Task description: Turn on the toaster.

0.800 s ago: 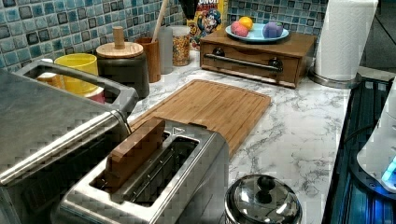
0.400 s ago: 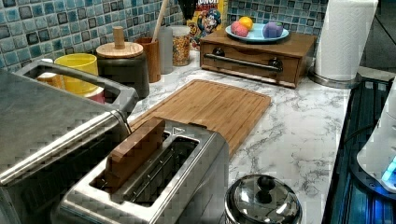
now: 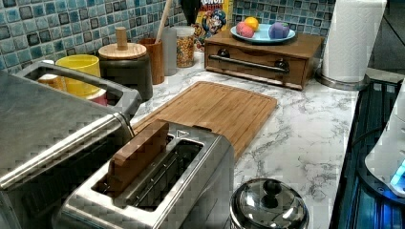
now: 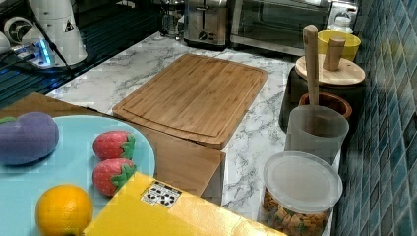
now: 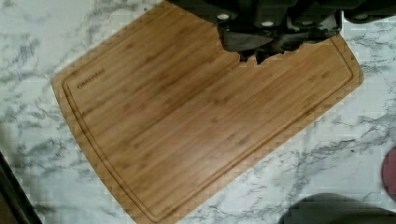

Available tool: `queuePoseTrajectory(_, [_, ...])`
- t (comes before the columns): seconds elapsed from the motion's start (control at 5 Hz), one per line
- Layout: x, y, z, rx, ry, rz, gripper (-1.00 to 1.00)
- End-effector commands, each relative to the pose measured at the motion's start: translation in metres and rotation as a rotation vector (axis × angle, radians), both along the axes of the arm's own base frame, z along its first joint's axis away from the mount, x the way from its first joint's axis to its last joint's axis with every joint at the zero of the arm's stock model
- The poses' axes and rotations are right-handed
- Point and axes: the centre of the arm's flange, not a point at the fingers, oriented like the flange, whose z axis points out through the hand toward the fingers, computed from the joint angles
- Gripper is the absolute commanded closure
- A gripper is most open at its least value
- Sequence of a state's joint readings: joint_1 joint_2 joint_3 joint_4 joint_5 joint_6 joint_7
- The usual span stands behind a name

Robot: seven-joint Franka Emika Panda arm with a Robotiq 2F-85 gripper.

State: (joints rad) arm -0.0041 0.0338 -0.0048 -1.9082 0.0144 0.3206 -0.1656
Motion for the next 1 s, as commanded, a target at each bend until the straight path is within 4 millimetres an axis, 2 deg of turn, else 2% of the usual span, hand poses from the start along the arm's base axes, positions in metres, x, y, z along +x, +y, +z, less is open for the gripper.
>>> queuePoseTrajectory(0.2, [-0.030, 0.122, -0.050, 0.061, 0.052, 0.323, 1.00])
queuePoseTrajectory(0.4, [-0.054, 0.139, -0.049, 0.083, 0.017, 0.401, 1.00])
queuePoseTrajectory(1.0, [-0.114, 0.179, -0.019, 0.091, -0.130, 0.548, 1.00])
